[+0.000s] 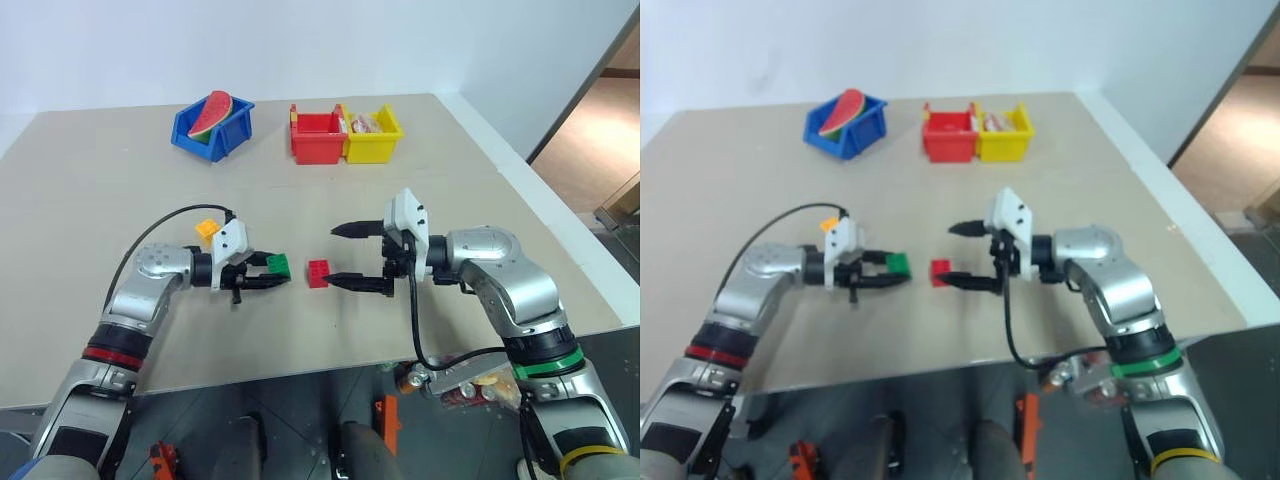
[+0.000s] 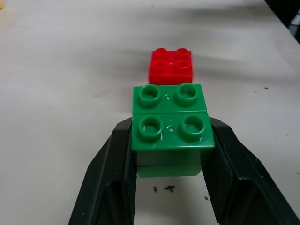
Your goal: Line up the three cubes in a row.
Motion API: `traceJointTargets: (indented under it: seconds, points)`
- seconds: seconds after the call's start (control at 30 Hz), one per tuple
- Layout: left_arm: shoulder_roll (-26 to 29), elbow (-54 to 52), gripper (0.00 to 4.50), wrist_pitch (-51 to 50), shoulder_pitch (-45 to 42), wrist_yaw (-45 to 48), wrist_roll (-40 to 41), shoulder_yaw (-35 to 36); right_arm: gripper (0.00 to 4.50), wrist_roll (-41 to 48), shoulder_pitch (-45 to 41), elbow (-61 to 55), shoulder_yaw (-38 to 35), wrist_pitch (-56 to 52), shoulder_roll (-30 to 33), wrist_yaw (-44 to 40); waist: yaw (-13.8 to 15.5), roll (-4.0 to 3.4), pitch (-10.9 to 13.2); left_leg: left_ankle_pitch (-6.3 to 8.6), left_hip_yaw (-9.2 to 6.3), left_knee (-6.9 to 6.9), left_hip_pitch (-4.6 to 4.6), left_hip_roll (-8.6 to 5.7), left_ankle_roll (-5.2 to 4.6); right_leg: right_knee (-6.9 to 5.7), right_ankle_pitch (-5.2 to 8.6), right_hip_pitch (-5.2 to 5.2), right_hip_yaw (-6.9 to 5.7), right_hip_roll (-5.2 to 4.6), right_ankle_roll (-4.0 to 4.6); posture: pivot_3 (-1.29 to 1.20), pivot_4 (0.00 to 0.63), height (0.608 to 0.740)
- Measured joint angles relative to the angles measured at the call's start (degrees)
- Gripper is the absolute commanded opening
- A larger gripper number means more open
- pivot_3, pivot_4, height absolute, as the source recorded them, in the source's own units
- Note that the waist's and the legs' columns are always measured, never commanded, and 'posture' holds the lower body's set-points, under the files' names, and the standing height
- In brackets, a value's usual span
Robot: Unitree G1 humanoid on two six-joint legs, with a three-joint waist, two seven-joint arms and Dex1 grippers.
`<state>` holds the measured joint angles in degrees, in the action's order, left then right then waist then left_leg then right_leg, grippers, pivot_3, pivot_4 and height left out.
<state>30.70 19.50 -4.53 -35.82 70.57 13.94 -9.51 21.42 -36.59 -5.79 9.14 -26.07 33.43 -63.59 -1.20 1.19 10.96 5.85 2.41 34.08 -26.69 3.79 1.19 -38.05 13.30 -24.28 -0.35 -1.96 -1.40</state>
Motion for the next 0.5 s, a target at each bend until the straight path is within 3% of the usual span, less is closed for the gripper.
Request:
traceJointTargets:
  seconds: [0.5]
  points:
    - [-0.3, 5.0, 1.34, 4.2, -0.2, 2.4, -3.2, -0.7, 4.50, -0.6, 2.3, -0.3, 0.0, 0.4, 0.1, 0.4, 0.0, 0.00, 0.0, 0.00, -0.01, 0.10, -0.01, 0.01, 0.00, -0.02, -0.04, 0.02, 0.00, -0.01, 0.00, 0.00, 0.150, 0.740]
